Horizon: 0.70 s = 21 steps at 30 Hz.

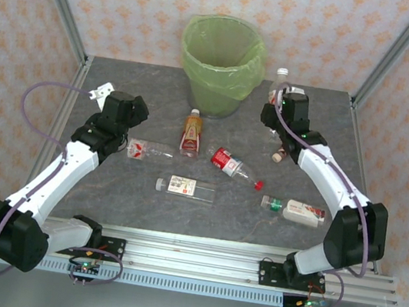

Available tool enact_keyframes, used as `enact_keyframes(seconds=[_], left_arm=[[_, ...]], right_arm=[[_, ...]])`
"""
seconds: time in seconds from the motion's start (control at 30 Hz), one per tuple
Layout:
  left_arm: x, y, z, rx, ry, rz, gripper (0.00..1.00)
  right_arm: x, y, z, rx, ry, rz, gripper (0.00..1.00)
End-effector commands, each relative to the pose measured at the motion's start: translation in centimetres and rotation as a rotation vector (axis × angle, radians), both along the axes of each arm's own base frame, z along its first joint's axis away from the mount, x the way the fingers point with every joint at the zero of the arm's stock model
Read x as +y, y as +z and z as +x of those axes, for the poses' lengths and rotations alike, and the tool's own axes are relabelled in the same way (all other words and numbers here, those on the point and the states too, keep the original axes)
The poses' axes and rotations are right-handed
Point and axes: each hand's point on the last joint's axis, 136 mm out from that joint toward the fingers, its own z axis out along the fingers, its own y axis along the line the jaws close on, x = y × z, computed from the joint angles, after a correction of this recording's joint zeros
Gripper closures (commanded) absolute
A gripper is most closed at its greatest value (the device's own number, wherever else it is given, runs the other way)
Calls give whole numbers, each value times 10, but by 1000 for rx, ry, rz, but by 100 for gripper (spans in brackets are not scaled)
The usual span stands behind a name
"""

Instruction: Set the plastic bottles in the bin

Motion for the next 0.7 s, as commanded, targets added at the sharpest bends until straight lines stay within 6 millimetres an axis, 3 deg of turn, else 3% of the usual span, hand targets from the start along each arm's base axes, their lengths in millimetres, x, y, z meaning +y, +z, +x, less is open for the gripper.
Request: enact_keyframes(seconds=[0.0,0.17,0.5,0.67], left_arm=[[5,-6,0,10,24,-8,0],[7,-6,-1,13,28,-2,0],[8,-5,-5,24,20,-8,0],[10,-4,-9,17,29,-14,0]], right_arm=[[9,47,-1,-108,28,73,46],[24,96,-3,-221,91,184,46],[44,175,6,-451,172,375,47],[61,201,22,-504,235,444,47]])
